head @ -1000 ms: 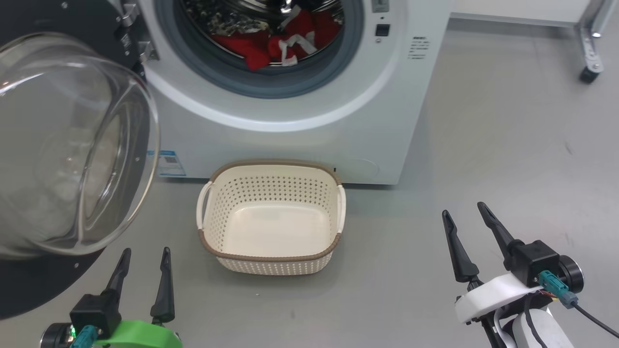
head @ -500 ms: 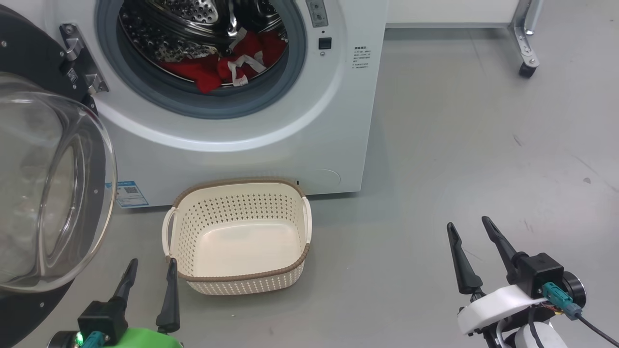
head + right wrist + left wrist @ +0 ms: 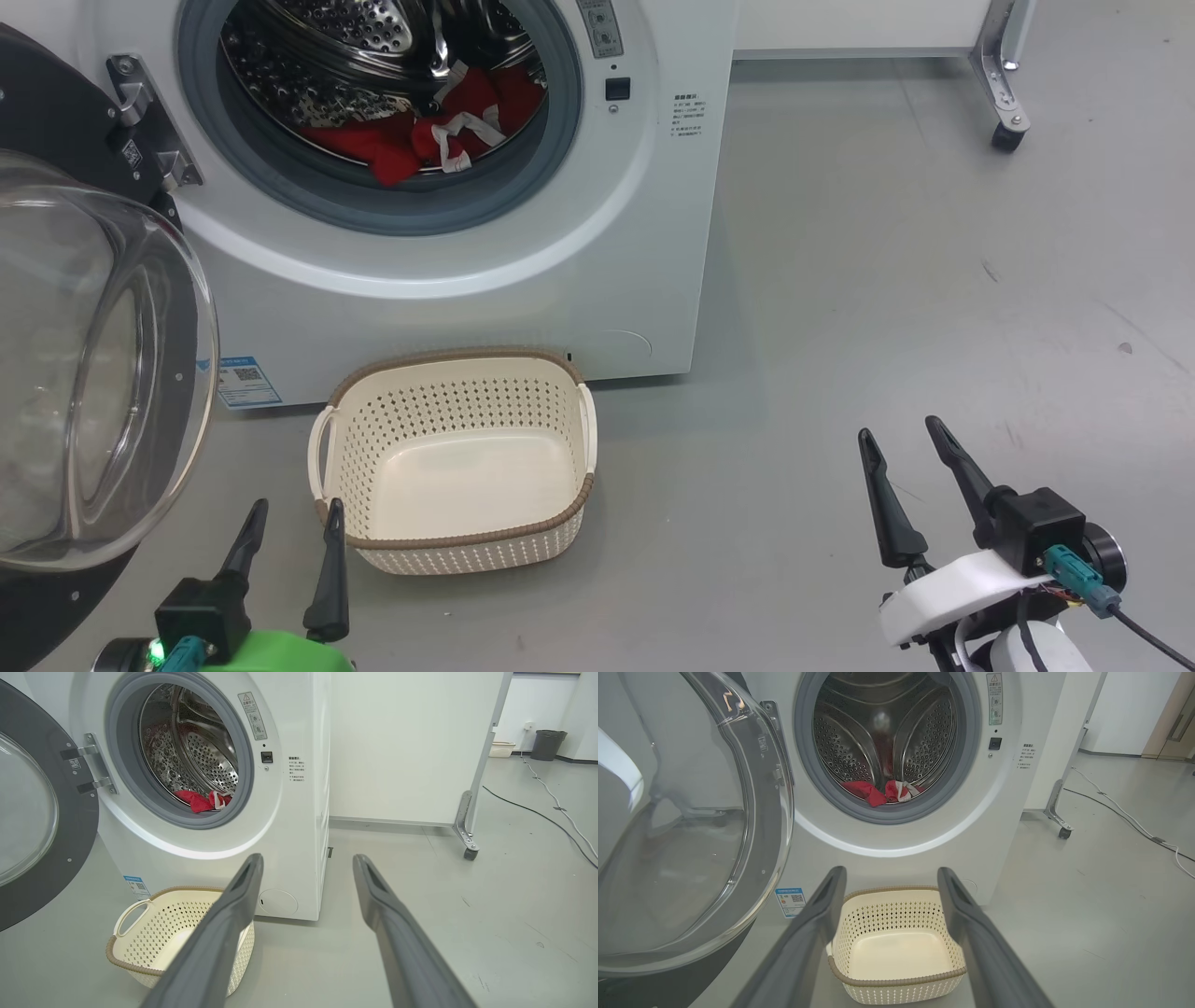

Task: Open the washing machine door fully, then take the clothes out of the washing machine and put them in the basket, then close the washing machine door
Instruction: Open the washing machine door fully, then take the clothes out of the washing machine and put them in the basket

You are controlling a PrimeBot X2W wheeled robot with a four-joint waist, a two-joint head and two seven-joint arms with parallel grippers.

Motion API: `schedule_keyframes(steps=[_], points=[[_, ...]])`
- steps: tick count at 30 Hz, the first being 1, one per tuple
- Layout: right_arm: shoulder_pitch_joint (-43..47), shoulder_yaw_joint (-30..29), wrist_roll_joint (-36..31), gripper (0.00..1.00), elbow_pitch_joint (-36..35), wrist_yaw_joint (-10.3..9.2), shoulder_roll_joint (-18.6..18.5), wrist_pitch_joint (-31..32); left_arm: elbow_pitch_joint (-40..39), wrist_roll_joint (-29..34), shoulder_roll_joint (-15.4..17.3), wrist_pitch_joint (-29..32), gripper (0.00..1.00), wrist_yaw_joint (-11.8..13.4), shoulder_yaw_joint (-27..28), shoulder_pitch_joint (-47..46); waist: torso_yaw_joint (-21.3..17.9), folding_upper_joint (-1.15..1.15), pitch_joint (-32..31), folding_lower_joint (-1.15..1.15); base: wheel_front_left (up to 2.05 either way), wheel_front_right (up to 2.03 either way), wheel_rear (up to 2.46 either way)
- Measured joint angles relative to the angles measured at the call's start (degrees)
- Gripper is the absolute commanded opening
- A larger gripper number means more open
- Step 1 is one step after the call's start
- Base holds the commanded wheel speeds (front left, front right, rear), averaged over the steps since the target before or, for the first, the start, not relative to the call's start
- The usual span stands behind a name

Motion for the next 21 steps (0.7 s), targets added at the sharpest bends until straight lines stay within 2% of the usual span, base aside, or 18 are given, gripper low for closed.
schedule_keyframes(steps=[21], points=[[0.61,0.56,0.25,1.00,-0.34,-0.60,0.01,0.00,-1.71,0.47,-0.03,0.85,1.00,0.69,-0.38,0.92,-0.26,0.00,-0.13,0.00,0.03,-0.03,0.00]])
